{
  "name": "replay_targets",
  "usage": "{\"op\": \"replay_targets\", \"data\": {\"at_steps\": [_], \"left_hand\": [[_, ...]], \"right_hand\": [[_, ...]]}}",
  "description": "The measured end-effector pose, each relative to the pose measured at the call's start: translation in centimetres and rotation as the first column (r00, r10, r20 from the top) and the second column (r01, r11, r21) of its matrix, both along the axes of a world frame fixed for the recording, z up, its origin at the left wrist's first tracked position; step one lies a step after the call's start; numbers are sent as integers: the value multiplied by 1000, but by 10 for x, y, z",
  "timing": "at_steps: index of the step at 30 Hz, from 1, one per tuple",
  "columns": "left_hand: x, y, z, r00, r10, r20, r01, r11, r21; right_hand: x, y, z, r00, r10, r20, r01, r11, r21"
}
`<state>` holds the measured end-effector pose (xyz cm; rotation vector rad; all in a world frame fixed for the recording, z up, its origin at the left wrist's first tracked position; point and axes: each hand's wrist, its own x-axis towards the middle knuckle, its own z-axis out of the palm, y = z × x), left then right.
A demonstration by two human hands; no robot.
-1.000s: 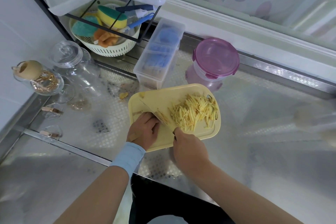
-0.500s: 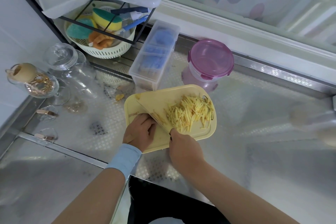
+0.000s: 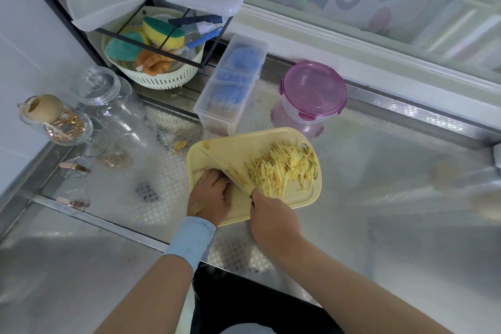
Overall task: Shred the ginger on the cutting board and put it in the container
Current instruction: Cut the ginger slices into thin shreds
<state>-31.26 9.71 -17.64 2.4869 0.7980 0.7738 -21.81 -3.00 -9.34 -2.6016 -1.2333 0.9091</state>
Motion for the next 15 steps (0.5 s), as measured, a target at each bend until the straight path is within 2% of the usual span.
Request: {"op": "replay_targets", "data": {"at_steps": [5, 15], "left_hand": [[1, 1, -2, 1000, 8, 14, -8, 1000, 0], [0, 2, -6, 1000, 16, 22, -15, 1000, -20]], "right_hand": [[0, -7, 2, 999, 31, 29, -30, 999, -44], [1, 7, 11, 1000, -7, -16, 6, 998, -56]]}}
